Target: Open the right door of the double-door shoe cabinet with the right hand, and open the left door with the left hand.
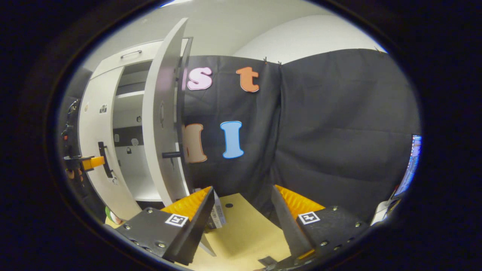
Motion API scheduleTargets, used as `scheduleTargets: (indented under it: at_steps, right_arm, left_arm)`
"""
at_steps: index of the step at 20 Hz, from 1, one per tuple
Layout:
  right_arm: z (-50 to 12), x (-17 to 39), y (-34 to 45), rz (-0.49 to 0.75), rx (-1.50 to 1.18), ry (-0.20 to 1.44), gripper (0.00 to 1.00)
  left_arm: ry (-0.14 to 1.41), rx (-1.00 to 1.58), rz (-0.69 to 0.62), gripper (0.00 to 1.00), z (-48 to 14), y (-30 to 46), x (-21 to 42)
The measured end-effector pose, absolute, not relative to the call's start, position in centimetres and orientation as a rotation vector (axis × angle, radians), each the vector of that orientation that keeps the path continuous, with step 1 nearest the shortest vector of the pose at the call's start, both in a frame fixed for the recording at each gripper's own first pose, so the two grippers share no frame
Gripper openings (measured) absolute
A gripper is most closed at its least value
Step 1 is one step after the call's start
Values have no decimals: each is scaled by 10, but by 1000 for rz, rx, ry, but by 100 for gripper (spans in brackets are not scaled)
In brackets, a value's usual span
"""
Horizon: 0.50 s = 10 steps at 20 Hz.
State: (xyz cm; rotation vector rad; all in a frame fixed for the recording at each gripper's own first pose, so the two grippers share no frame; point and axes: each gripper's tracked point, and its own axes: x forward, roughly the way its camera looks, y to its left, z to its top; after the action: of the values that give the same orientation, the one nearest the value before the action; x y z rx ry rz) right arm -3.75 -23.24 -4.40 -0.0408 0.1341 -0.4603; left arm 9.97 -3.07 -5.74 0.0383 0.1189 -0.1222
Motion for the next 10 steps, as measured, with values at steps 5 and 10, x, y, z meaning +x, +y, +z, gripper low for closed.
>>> scheduleTargets:
  at_steps: [5,10]
  right_arm:
    - [-41,-48,-243,-495,-45,129,91]
    - [-41,-53,-251,-513,-34,133,87]
  left_arm:
    - [132,47,-120,82,-66,-44,120]
    - [153,49,-94,56,-78,-45,130]
